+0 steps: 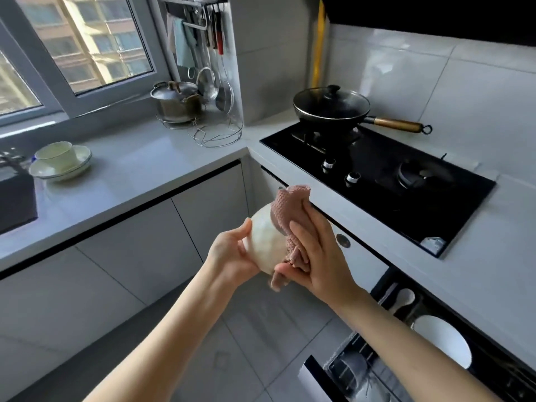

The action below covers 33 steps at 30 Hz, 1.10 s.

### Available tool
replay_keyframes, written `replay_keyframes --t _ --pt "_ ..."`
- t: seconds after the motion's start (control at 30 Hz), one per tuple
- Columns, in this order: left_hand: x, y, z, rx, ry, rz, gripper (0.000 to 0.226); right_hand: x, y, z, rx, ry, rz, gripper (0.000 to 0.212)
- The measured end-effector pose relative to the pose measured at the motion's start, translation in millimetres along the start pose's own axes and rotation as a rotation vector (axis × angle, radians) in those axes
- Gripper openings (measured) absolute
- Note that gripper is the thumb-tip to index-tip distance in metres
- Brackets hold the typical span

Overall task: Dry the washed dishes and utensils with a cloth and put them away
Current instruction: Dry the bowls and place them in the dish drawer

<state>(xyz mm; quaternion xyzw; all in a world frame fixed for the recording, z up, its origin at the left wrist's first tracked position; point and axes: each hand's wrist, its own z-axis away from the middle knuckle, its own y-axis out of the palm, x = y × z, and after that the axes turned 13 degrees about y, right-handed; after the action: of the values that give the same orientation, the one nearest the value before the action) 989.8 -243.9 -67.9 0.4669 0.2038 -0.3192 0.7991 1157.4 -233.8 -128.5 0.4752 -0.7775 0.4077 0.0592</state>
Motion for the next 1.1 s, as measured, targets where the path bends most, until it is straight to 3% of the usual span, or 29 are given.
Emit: replay_keyframes --t 0.2,0.27,0.33,0.5,0.63,0.8,0.9,0.97,1.03,1.1 --pt "38.8 -34.9 45.4 -0.072 -0.085 0.032 0.031 -5.5 -43.3 55.5 0.337 -0.108 0.052 0.056" --pt "53.5 -53.3 64.1 -0.076 -0.118 0.057 0.032 -4.4 -62.8 79.4 0.412 -0.053 0.085 0.050" --pt "71.6 -67.1 85.2 -0.020 -0.152 0.078 0.030 -0.6 -81.8 109.3 0.463 0.108 0.057 0.050" --pt "116.2 -63.8 127.4 0.114 -0.080 0.063 0.034 36.4 -123.9 182.1 0.521 0.774 -0.065 0.045" --pt "147.8 -54.2 143.0 0.248 0.186 -0.350 0.029 48.7 -163.6 218.4 0.424 1.032 -0.018 0.024" --pt "205.3 -30.0 155.2 0.413 0.465 -0.898 0.028 39.6 -213.3 254.4 0.277 1.299 -0.209 0.022" --pt "249.9 -9.2 148.6 0.549 0.535 -1.098 0.015 28.6 -239.2 278.8 0.237 1.426 -0.321 0.029" --pt "285.6 4.3 141.2 0.620 0.595 -1.272 0.037 16.6 -253.2 295.0 0.286 1.478 -0.342 0.054" --pt "322.5 16.8 138.1 0.691 0.630 -1.403 0.040 2.9 -267.7 310.5 0.344 1.533 -0.384 0.071" --pt "359.2 25.0 136.4 0.788 0.619 -1.474 0.015 -14.1 -280.4 326.8 0.379 1.589 -0.443 0.071"
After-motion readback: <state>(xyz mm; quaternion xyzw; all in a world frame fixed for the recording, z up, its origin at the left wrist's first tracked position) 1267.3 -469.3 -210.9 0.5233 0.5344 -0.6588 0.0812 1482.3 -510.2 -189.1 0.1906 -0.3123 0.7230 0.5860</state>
